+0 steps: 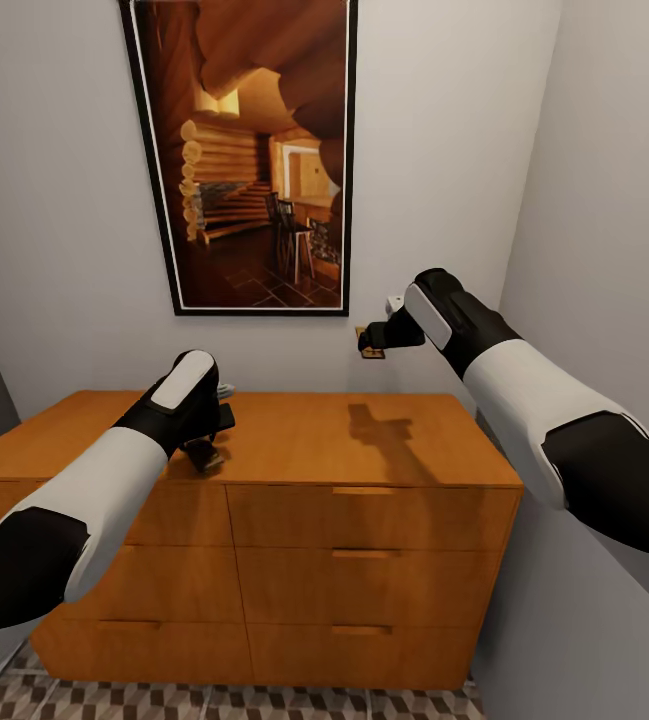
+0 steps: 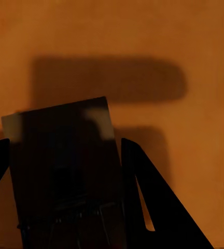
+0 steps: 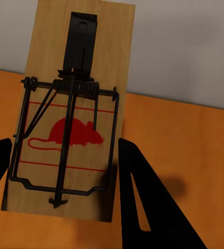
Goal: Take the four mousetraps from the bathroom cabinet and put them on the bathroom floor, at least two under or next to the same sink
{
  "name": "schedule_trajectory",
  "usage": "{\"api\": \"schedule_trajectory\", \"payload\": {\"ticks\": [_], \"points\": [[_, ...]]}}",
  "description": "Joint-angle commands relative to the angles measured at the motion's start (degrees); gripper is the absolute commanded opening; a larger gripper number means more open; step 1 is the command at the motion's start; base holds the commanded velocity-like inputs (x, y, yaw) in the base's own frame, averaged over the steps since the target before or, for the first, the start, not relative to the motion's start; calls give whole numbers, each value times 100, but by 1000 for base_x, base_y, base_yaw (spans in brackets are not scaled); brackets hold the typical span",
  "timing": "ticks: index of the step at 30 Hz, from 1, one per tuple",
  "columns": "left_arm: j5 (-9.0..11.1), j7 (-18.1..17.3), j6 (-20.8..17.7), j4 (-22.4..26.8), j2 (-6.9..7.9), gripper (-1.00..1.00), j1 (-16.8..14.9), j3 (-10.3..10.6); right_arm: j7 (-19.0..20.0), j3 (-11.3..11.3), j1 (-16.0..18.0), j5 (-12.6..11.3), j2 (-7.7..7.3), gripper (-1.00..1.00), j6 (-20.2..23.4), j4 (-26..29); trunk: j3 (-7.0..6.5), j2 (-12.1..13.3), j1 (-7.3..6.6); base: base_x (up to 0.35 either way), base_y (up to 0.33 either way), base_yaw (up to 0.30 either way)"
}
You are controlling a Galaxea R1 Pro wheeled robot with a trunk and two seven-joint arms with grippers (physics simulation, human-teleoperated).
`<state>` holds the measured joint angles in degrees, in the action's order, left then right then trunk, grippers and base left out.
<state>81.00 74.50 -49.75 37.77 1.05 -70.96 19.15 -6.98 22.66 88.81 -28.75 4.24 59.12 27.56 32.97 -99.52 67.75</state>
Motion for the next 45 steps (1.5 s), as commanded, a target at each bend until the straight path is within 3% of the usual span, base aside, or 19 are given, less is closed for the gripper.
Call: {"api": "schedule_trajectory", "payload": {"ticks": [1,21,29,45], "points": [[37,52,-70,7,9,-100,-6,36,-58,28,6,-79,-2,-100,11,3,-11,38,-23,0,0,0],[51,73,-127,7,9,-100,-8,28,-41,46,-4,-116,-3,-100,7,44,-370,840,-462,0,0,0],[39,90,-127,12,14,-100,-7,28,-40,53,-4,-121,-2,-100,11,50,-460,1041,-572,0,0,0],[32,81,-131,46,18,-100,-6,28,-33,56,-4,-139,-1,-100,5,43,-460,1041,-572,-3,0,0]]}}
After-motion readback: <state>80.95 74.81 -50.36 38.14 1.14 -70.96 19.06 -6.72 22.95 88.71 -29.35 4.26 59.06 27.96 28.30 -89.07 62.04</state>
